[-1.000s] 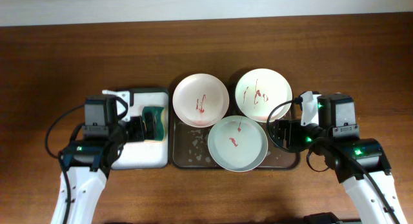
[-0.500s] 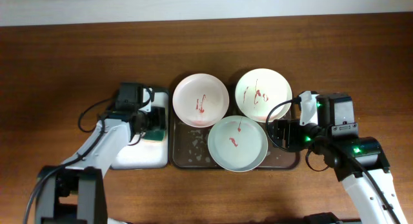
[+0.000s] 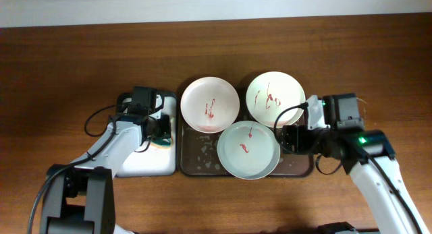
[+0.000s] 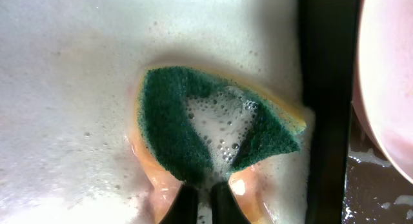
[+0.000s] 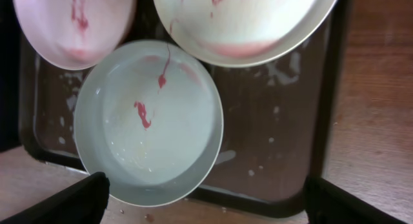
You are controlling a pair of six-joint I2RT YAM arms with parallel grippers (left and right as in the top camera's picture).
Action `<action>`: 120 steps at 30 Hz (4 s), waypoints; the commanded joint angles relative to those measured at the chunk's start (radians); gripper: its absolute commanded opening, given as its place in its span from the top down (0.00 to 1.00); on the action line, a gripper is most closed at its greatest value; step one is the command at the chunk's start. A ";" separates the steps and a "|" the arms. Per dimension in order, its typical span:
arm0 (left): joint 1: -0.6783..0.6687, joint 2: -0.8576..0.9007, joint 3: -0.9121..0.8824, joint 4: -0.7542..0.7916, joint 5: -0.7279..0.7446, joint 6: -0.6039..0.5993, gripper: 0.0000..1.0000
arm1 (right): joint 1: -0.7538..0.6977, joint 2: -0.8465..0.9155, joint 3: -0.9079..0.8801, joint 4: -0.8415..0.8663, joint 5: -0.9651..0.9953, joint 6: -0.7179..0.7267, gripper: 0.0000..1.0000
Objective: Clean dirty plates on tray and stack at the side
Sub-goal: 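Grasp the green-yellow sponge with the left gripper and the front plate's rim with the right, then scrub the held plate with the sponge in the left gripper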
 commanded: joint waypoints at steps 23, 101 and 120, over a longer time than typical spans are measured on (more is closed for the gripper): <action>-0.002 -0.190 0.043 -0.194 0.138 -0.018 1.00 | 0.087 0.549 0.018 0.090 -0.119 0.011 0.87; -0.556 0.172 0.175 0.153 0.074 -0.406 1.00 | 0.130 0.549 0.018 0.071 -0.090 0.074 0.96; -0.451 -0.097 0.271 -0.304 -0.119 -0.421 1.00 | 0.130 0.549 0.018 0.074 -0.089 0.074 0.66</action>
